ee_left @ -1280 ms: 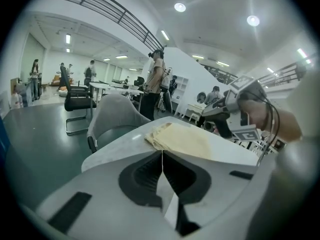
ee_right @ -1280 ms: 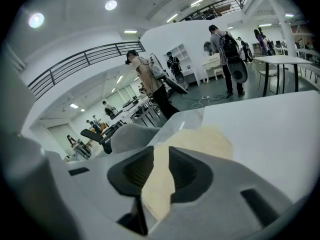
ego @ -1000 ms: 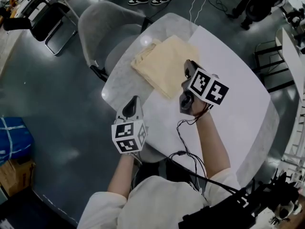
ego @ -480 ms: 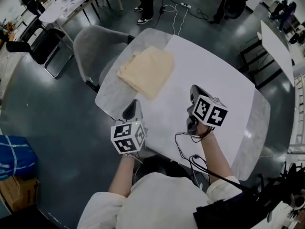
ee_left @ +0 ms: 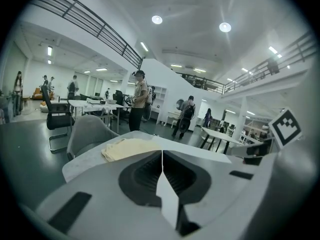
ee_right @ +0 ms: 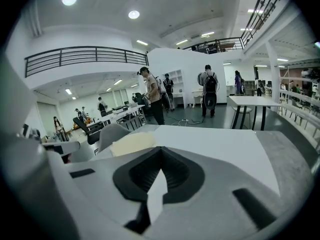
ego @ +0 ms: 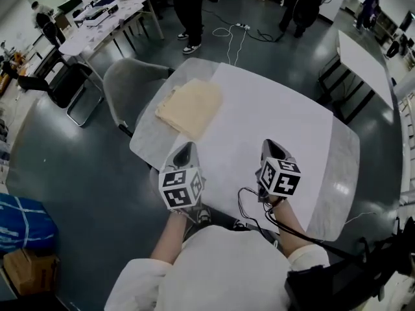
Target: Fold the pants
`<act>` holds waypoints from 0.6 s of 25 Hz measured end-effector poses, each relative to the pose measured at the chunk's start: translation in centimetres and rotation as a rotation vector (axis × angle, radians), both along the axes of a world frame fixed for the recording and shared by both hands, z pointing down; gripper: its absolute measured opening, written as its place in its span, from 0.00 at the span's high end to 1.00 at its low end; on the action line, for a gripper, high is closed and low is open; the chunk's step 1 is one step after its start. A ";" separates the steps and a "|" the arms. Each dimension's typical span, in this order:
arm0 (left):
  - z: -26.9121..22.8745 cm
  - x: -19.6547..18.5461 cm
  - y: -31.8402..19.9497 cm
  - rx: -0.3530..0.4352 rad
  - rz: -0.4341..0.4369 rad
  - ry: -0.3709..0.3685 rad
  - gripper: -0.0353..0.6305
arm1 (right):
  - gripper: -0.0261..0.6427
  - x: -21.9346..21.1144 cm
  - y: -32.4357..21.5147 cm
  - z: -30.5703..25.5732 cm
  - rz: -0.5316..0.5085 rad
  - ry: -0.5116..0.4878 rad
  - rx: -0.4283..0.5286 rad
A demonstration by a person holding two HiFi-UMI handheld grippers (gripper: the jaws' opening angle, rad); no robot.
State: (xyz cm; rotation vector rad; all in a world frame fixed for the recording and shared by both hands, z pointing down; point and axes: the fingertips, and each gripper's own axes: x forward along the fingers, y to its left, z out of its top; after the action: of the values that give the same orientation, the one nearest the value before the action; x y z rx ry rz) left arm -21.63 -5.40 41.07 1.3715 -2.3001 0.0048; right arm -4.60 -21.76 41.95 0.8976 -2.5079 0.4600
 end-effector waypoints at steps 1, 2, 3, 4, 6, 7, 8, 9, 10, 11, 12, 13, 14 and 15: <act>-0.3 0.4 -0.1 0.001 0.001 -0.006 0.93 | 0.97 0.3 0.1 -0.3 -0.008 -0.001 0.002; -0.7 0.7 -0.2 0.002 0.002 -0.011 0.93 | 0.97 0.6 0.2 -0.5 -0.017 0.002 0.006; -1.0 1.0 -0.3 0.003 0.003 -0.016 0.93 | 0.97 0.9 0.3 -0.8 -0.024 0.009 0.012; -1.2 1.3 -0.4 0.003 0.004 -0.019 0.93 | 0.97 1.2 0.4 -0.9 -0.029 0.016 0.019; -1.3 1.7 -0.3 0.003 0.004 -0.027 0.93 | 0.97 1.6 0.4 -1.2 -0.034 0.017 0.027; -1.4 1.8 -0.3 0.003 0.002 -0.031 0.93 | 0.97 1.6 0.4 -1.3 -0.034 0.013 0.029; -1.4 1.8 -0.3 0.003 -0.001 -0.035 0.93 | 0.97 1.6 0.3 -1.4 -0.034 0.009 0.030; -1.4 1.8 -0.3 0.003 -0.003 -0.038 0.93 | 0.97 1.7 0.3 -1.5 -0.034 0.006 0.031; -1.5 1.8 -0.2 0.002 -0.006 -0.039 0.93 | 0.97 1.7 0.3 -1.6 -0.033 0.004 0.031; -1.5 1.8 -0.2 0.001 -0.009 -0.039 0.93 | 0.97 1.8 0.3 -1.6 -0.033 0.002 0.030; -1.5 1.8 -0.1 0.000 -0.011 -0.039 0.93 | 0.97 1.9 0.3 -1.7 -0.034 0.002 0.029; -1.5 1.8 0.0 -0.001 -0.013 -0.039 0.93 | 0.97 1.9 0.4 -1.7 -0.034 0.002 0.028; -1.5 1.8 0.1 -0.001 -0.015 -0.039 0.93 | 0.97 1.9 0.4 -1.7 -0.034 0.002 0.027; -1.4 1.7 0.2 -0.002 -0.017 -0.038 0.93 | 0.97 2.0 0.5 -1.6 -0.033 0.002 0.026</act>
State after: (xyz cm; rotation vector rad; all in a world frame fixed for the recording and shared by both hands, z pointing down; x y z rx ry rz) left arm -19.90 -5.19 39.63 1.3620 -2.3425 0.0275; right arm -2.62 -21.26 40.31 0.8650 -2.5283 0.4169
